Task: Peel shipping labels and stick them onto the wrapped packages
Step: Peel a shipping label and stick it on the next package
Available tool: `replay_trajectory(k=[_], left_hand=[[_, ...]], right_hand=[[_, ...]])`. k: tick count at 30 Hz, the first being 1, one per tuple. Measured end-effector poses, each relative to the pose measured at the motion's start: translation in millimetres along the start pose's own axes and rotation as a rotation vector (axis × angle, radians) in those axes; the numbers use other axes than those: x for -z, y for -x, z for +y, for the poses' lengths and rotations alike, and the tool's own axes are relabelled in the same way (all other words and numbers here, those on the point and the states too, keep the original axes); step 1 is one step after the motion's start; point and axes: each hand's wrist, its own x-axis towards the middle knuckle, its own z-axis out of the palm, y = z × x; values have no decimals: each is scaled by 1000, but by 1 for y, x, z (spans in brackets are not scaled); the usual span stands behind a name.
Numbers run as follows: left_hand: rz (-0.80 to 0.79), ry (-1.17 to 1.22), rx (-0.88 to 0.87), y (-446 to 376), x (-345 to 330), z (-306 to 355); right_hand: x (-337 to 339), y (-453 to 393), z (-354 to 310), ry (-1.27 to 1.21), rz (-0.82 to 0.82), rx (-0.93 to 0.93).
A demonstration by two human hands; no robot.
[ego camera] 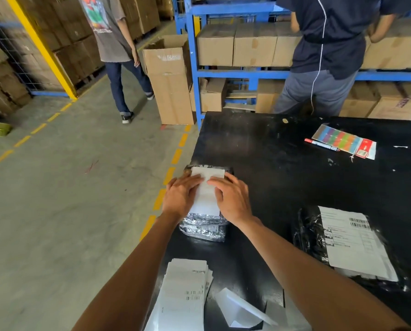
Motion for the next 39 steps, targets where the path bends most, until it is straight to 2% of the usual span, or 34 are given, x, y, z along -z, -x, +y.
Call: replay_trajectory(k=[4, 8, 10, 13, 18, 21, 25, 34, 36, 39], left_hand=[[-261, -144, 132, -21, 3, 5], [-434, -239, 194, -33, 6, 6], [-476, -184, 249, -31, 3, 6], [-439, -33, 226, -24, -1, -5], [-478, 232, 171, -7, 20, -19], [-546, 178, 84, 3, 35, -25], [-586, 73, 79, 16, 38, -30], [-675, 277, 215, 2, 49, -25], [-724, 361, 256, -1, 51, -29], [-751, 634, 401, -5, 56, -20]], right_hand=[[9, -23, 6, 107, -231, -63], [9, -35, 11, 139, -429, -188], [8, -33, 11, 109, -437, -226], [9, -21, 7, 39, -415, -217], [23, 7, 12, 44, -505, -67], [28, 19, 16, 71, -494, -22], [32, 21, 15, -1, -518, -58], [28, 20, 23, -621, -501, -224], [26, 20, 21, -775, -445, -293], [24, 18, 14, -896, -204, -465]])
